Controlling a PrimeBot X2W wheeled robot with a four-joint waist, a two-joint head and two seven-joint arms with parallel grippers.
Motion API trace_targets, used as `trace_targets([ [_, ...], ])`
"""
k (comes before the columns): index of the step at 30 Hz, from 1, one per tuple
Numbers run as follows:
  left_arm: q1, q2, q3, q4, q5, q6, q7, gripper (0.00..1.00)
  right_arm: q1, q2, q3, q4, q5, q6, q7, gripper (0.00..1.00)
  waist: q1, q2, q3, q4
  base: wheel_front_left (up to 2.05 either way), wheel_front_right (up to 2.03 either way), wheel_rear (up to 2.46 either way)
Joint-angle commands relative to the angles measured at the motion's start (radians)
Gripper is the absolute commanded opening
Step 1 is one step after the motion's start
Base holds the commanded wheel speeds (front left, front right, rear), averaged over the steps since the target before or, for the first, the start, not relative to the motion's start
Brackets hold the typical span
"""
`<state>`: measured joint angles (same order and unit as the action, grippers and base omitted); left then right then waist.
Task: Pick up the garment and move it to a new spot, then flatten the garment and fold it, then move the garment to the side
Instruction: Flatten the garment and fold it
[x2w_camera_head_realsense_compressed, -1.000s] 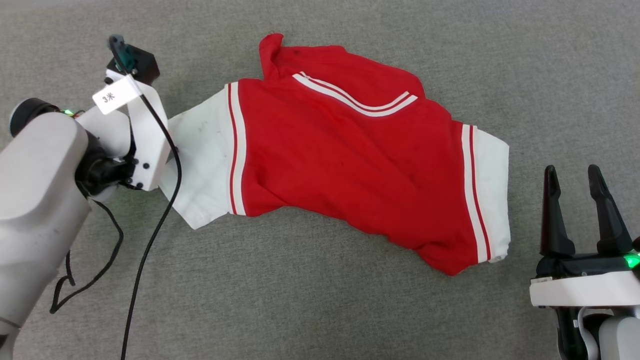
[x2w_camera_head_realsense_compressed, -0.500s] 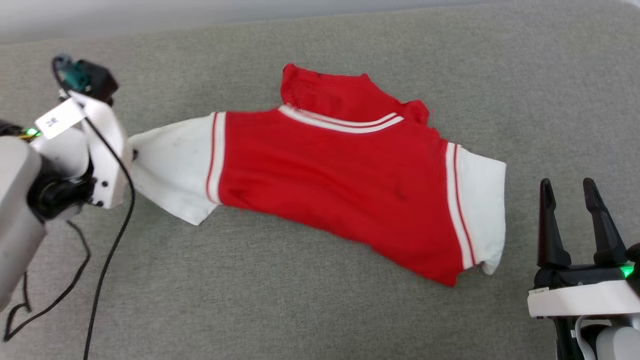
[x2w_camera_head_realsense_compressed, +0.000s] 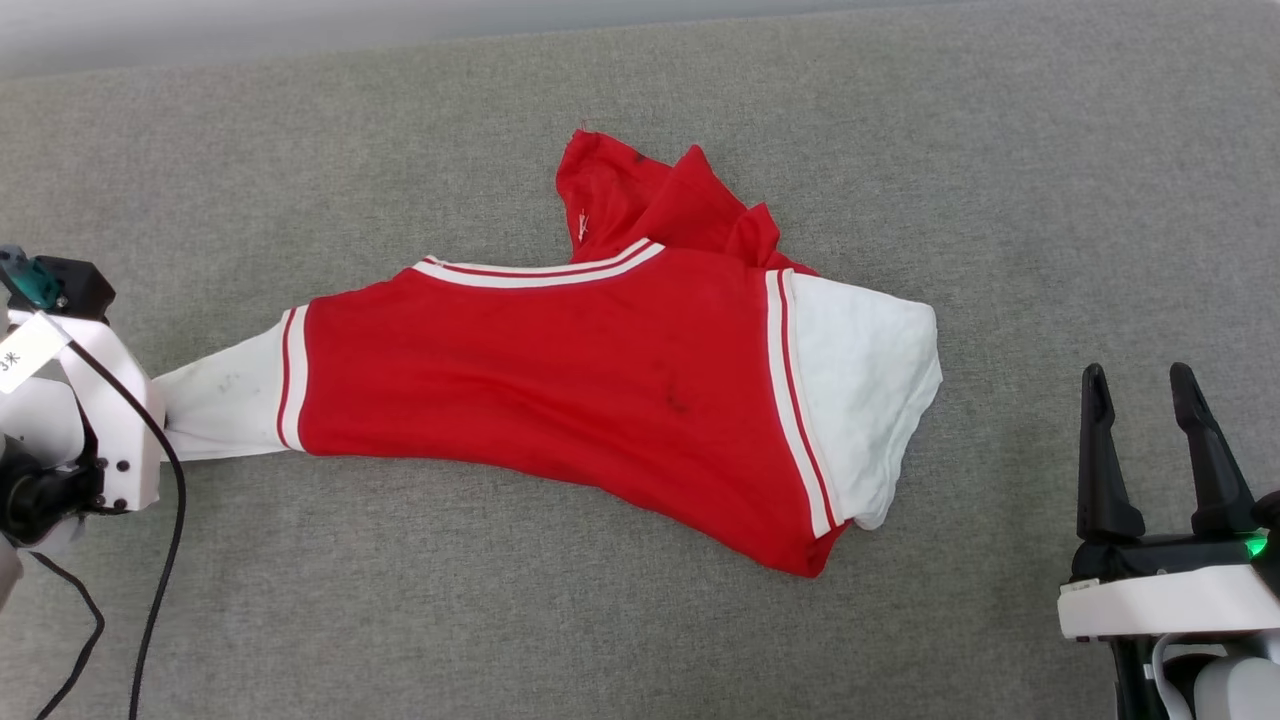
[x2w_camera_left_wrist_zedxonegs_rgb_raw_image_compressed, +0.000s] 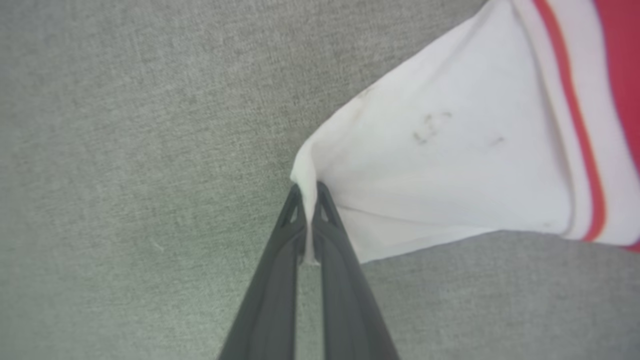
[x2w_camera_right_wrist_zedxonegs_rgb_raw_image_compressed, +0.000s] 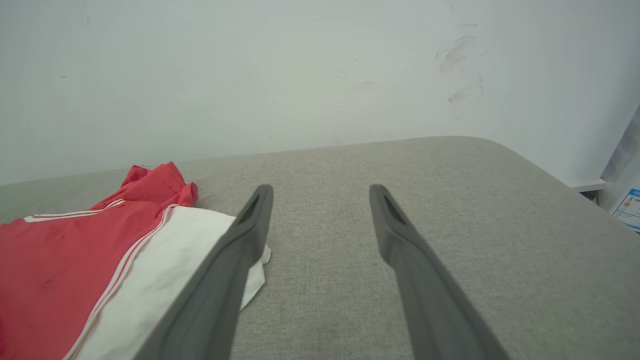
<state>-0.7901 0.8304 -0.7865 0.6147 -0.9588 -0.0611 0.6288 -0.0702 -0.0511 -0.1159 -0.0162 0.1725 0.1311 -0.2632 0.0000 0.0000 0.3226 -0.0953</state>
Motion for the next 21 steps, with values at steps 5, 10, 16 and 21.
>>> trace_targets([
  [5, 0.035, -0.05, -0.002, 0.05, 0.002, 0.002, -0.07, 0.0, -0.003, 0.002, -0.014, 0.006, -0.019, -0.001, -0.002, 1.0, 0.0, 0.0, -0.014, 0.008, 0.0, 0.0, 0.0],
  [10, 0.021, -0.084, 0.017, 0.053, 0.06, 0.022, -0.282, 1.0, -0.019, 0.002, -0.027, -0.01, -0.057, -0.001, -0.002, 1.0, 0.0, 0.0, -0.057, 0.024, 0.0, 0.0, 0.0],
  [16, 0.056, -0.134, 0.039, 0.022, 0.131, 0.084, -0.571, 1.0, -0.065, 0.0, -0.061, -0.048, -0.135, -0.001, -0.002, 1.0, 0.0, 0.0, -0.121, 0.052, 0.0, 0.0, 0.0],
  [21, 0.119, -0.172, 0.064, -0.04, 0.153, 0.155, -0.75, 1.0, -0.129, -0.078, -0.048, -0.042, -0.154, -0.001, -0.002, 1.0, 0.0, 0.0, -0.155, 0.077, 0.0, 0.0, 0.0],
])
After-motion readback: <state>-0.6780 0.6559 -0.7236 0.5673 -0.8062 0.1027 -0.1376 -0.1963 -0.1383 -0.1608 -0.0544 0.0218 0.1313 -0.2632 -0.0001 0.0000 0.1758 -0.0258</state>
